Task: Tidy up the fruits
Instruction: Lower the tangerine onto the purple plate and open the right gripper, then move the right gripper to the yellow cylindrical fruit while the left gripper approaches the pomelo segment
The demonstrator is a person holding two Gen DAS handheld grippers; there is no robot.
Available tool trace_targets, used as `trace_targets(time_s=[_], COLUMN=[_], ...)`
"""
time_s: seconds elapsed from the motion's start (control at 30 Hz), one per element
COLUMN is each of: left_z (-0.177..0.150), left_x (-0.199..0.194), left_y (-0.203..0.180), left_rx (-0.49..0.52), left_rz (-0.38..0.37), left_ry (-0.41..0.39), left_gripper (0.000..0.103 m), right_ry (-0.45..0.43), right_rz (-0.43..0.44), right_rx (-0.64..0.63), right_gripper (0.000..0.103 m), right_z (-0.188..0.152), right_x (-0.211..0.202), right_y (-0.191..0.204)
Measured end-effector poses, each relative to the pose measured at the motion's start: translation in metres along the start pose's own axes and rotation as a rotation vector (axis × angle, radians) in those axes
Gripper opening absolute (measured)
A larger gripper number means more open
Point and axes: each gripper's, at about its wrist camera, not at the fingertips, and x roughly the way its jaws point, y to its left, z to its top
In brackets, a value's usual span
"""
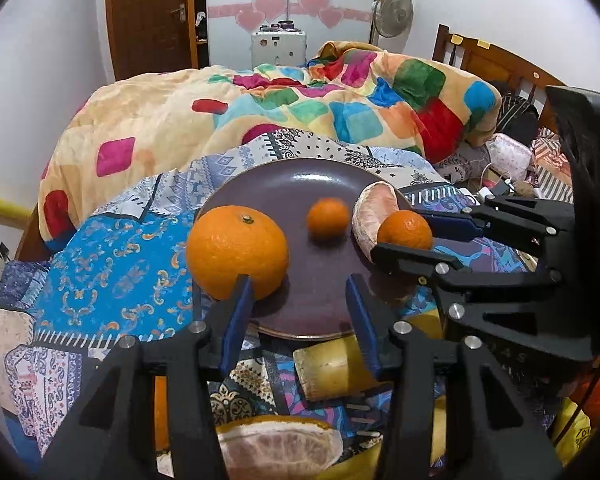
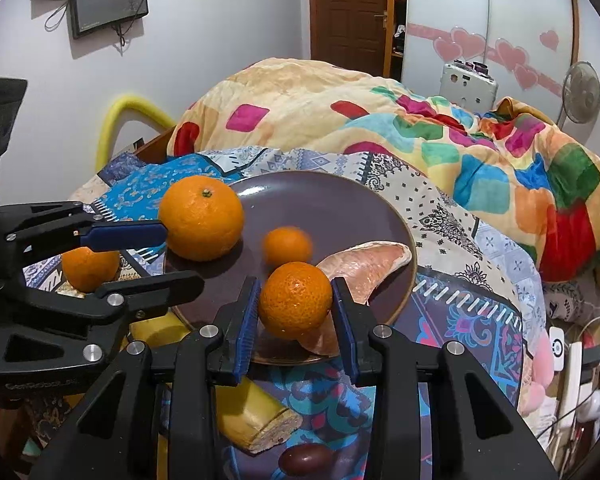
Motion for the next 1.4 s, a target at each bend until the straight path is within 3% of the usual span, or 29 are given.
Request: trace_targets(time_s=[0.27,0.63,0.9,1.1,1.27,1.4], left_z=[-0.010,-0.029,-0.058,-0.093,-0.118,-0.119], left_x=[-0.028,-0.061,-0.079,-0.090,-0.080,-0.069], left_y=[0.011,0.023,0.033,0.035,0.031,0.023], left_rx=[-0.017,-0.032,-0.064,-0.093,-0.107,-0.106], left_rz=[0.015,0.053,0.096,0.105,0.098,0.082], left_ry=[-0.035,-0.055,-0.019,0.014,0.074,0.096], left_gripper=[0.048,0.048,0.050,0.058,0.058,0.058], right_ry=[-0.027,-0.053,-0.045,-0.016,0.014,0.024], right_rz=[-0.005,0.018,0.032,0.013,0.012,-0.025], right_rx=[0.001,0.011,0.012,0.016,0.050,0.040], right_gripper=[0.046,0.047,0.049,0.051,0.051,0.051], right_z=[0.002,-0.003,-0.029,-0.061,-0.080,-0.086], right_x=[-0.010,-0.034,-0.061,-0.072,-0.068,-0.063], right_y=[0.001,0.006,0.014,0.016,0.012,0.014])
